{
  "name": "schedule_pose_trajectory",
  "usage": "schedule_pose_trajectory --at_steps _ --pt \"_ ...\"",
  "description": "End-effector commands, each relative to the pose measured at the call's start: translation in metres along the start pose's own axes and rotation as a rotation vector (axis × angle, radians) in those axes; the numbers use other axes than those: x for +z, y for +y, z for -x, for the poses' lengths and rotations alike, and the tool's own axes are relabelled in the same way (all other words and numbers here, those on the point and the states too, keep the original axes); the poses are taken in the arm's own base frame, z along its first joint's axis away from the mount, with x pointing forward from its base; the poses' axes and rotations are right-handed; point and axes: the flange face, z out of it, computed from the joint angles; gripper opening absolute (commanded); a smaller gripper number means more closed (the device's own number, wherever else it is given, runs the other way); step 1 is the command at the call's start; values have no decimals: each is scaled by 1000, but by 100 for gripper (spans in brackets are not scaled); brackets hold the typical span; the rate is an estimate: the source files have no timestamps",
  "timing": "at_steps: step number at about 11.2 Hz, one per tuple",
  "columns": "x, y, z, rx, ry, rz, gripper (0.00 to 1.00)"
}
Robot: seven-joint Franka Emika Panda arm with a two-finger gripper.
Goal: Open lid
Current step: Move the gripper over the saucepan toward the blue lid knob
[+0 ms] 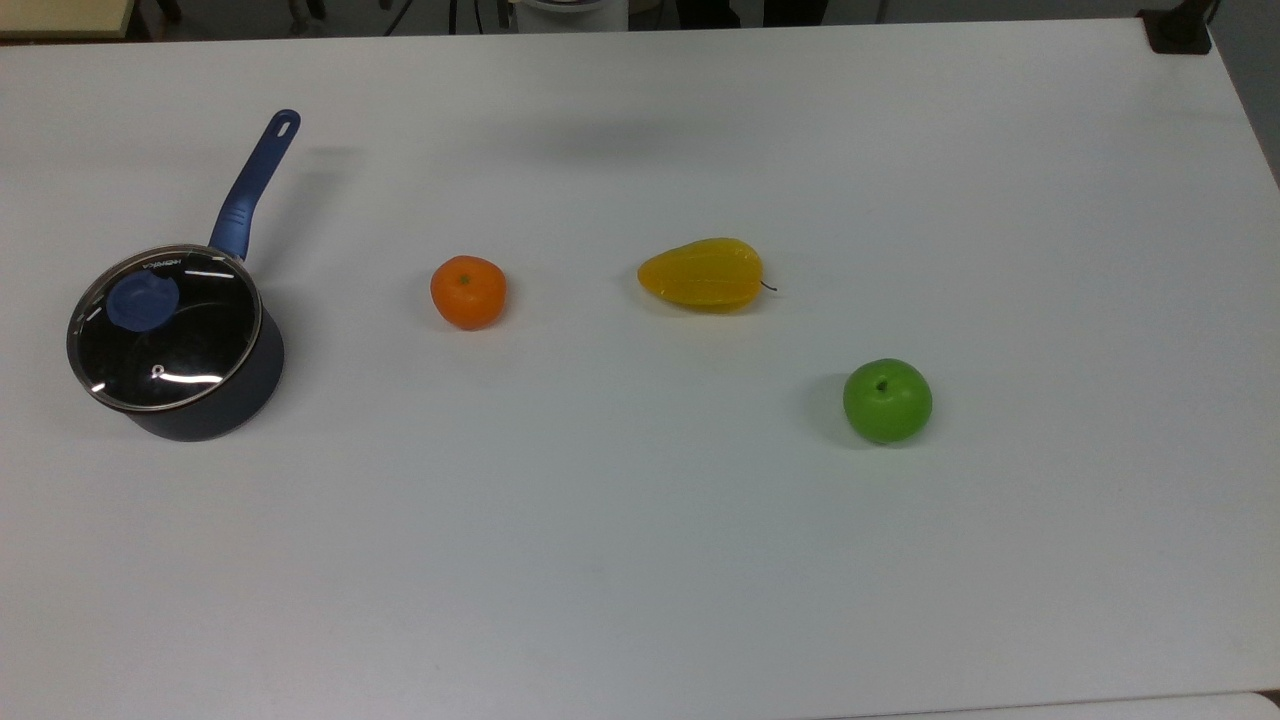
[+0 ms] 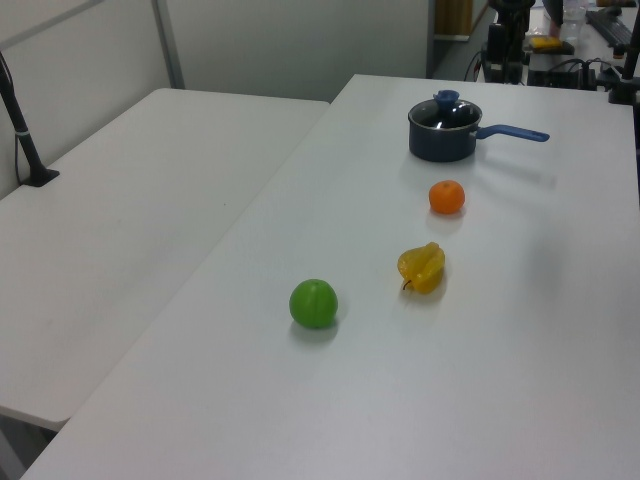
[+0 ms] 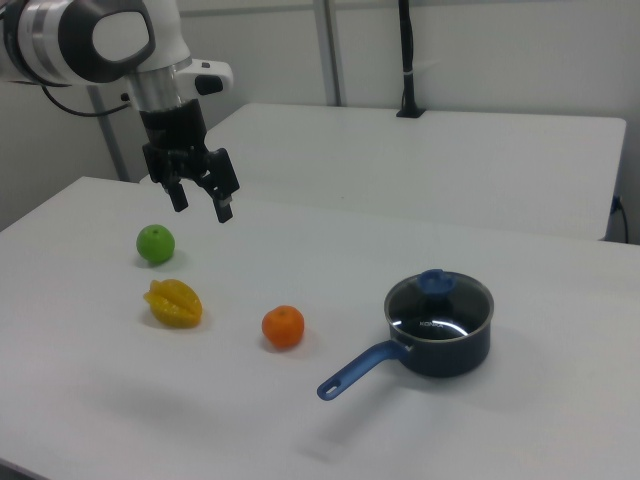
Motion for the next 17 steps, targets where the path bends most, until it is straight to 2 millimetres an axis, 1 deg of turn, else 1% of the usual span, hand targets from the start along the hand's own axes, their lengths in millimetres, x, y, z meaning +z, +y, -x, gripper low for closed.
schedule_pose_trajectory --at_steps 1,3,6,8,10,11,12,14,16,17 --pt "-10 21 2 4 49 -4 100" --pt "-11 23 2 -32 50 -3 100" --pt "-8 38 -4 -37 71 -4 100" --pt "0 75 -17 -8 126 -7 100" --pt "14 126 -33 40 207 -23 100" --pt "23 148 -39 71 238 -21 100" --pt "31 165 -46 96 270 -11 100" --pt "57 203 -58 154 315 11 100" --pt "88 226 -73 187 361 28 100" --pt "98 233 -79 205 391 25 100"
